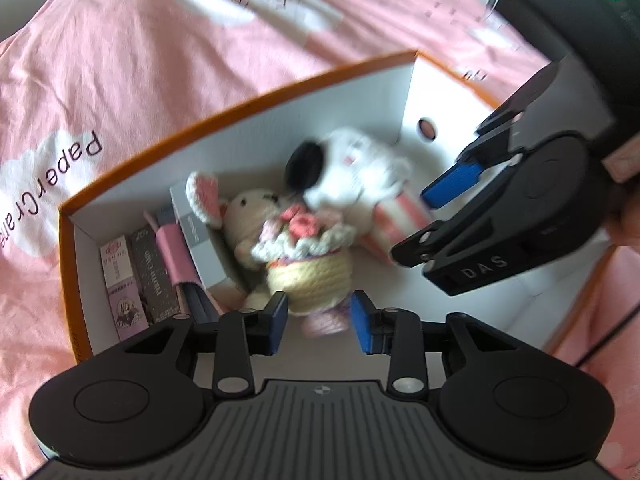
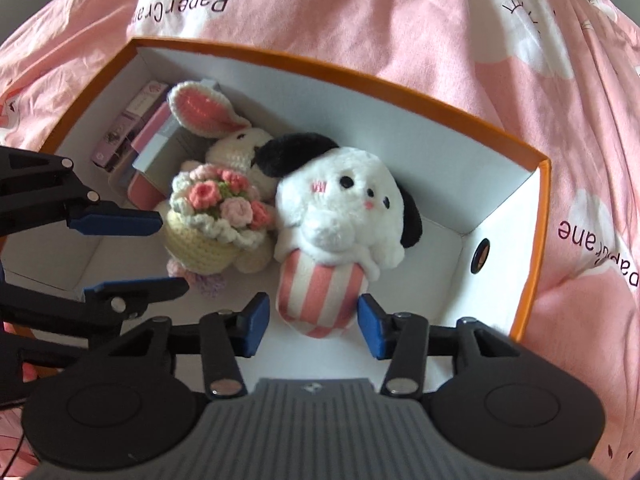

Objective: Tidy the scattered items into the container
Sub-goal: 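Open the left tool to release the bunny while the right tool releases the dog plush, then withdraw both tools from the orange box toward the toy pile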

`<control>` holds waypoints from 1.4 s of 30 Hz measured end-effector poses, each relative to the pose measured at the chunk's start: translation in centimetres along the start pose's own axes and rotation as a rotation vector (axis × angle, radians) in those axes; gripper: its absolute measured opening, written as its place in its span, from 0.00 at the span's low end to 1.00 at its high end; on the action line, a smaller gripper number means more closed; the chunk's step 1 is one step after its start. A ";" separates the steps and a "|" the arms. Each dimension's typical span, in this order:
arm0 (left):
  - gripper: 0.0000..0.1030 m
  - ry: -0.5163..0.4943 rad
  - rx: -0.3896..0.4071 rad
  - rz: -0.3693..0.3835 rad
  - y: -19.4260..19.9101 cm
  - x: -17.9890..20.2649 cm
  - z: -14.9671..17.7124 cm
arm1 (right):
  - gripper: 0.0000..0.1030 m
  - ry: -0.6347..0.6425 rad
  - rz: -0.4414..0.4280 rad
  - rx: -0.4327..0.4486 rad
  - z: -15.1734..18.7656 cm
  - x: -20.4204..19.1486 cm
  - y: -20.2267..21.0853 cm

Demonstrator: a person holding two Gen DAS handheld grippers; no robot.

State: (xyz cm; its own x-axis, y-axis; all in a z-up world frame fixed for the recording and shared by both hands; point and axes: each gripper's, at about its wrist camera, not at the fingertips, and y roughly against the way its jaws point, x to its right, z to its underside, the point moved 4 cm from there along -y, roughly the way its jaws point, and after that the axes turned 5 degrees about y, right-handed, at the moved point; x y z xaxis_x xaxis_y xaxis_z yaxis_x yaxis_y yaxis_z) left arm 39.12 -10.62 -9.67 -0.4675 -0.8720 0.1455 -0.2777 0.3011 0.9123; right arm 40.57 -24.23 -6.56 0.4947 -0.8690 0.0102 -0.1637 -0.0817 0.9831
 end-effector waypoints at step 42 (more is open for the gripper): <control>0.31 0.078 -0.038 -0.094 -1.1 0.9 1.4 | 0.47 0.024 -0.002 0.108 -0.2 -2.9 -1.2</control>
State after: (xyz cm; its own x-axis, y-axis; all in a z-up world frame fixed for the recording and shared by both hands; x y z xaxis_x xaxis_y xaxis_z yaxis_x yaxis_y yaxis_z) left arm 37.87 -11.22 -11.08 -0.3734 -0.9236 0.0868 -0.2849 0.2032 0.9368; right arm 39.52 -21.54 -7.72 0.5156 -0.8567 0.0141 -0.2535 -0.1368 0.9576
